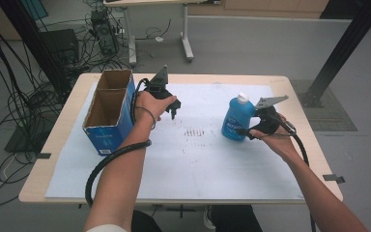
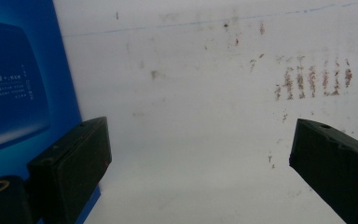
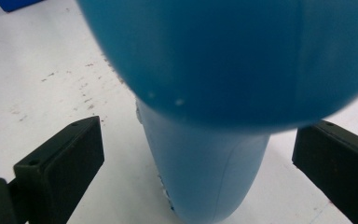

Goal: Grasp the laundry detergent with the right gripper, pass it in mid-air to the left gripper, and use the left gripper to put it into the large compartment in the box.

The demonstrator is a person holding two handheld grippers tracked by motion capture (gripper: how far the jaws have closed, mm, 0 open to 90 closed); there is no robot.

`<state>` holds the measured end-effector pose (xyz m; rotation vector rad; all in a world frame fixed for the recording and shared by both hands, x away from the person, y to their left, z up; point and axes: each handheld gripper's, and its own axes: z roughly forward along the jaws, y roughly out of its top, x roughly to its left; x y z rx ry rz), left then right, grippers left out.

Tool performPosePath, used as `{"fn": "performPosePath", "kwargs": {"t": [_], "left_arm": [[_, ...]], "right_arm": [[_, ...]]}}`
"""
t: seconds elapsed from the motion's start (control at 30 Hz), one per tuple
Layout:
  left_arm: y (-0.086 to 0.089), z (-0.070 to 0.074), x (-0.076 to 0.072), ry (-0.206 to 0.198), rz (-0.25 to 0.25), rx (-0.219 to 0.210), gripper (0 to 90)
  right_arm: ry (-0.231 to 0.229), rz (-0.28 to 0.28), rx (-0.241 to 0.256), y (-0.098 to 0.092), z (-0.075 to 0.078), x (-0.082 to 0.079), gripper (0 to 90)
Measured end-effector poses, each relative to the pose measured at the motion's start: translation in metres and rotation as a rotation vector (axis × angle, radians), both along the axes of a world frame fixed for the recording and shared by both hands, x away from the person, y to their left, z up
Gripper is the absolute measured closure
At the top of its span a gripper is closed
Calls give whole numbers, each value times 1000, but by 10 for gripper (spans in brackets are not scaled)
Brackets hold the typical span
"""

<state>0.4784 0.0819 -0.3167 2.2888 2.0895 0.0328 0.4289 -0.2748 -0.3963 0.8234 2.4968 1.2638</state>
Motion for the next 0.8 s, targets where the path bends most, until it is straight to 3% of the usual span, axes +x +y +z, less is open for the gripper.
{"fn": "performPosePath", "kwargs": {"t": [0.8], "left_arm": [[1,2,0,-4,-1,-3,59]], "right_arm": [[-41,1,60,2,-4,2,15]]}}
